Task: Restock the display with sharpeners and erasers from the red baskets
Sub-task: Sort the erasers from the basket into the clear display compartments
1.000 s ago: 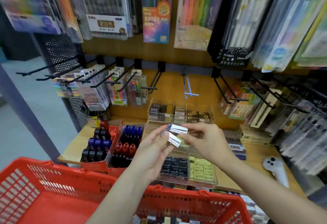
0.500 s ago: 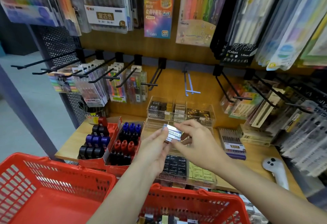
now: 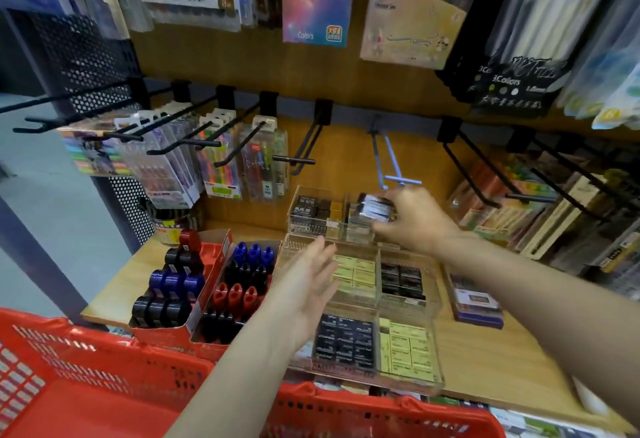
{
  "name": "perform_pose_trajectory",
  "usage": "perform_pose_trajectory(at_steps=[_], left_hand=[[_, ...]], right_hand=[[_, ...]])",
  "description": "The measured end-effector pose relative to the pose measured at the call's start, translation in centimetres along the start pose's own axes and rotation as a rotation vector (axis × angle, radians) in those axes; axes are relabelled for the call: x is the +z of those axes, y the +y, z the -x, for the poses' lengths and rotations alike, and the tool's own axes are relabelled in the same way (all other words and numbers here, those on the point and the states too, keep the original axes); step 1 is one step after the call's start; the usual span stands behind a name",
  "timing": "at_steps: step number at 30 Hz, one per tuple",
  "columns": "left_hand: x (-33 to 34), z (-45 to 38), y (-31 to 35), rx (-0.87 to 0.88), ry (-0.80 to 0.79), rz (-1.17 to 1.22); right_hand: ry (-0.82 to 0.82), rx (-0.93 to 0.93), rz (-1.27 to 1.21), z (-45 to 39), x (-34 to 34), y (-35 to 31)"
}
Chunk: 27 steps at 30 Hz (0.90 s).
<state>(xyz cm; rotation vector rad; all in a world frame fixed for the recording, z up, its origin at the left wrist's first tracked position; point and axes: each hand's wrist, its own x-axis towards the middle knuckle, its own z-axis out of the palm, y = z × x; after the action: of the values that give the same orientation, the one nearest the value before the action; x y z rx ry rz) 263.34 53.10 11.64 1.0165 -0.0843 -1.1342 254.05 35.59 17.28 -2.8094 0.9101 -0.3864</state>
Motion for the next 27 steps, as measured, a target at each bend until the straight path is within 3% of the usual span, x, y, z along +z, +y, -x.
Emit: perform_pose_trajectory(at_steps=[3,9,14,20,27], left_hand=[[-1.5,-1.1,-0.2,-0.014,-0.009,0.023],[-2.4,-2.4,-0.2,-0.042,-0.038,0.007],[-2.0,-2.4,-0.5,-0.054,-0.062,-0.024],[-2.5,-2.3,-0.9,-0.052,-0.054,-0.041],[-2.0,-2.1,-1.4,-0.007,-0.025,-0.138]], right_hand=[[-0.179,0.179,0.075,-3.3,0.9,1.0],[-0.498,0.138,0.276,-7.3,2.8,1.3],[-0.613,0.168,0.295,-9.4,3.6,1.3],[-0.585,0.167,0.107,-8.5,5.4,1.7],[-0.346,-0.013,0.235,-2.0,6.8,3.8]])
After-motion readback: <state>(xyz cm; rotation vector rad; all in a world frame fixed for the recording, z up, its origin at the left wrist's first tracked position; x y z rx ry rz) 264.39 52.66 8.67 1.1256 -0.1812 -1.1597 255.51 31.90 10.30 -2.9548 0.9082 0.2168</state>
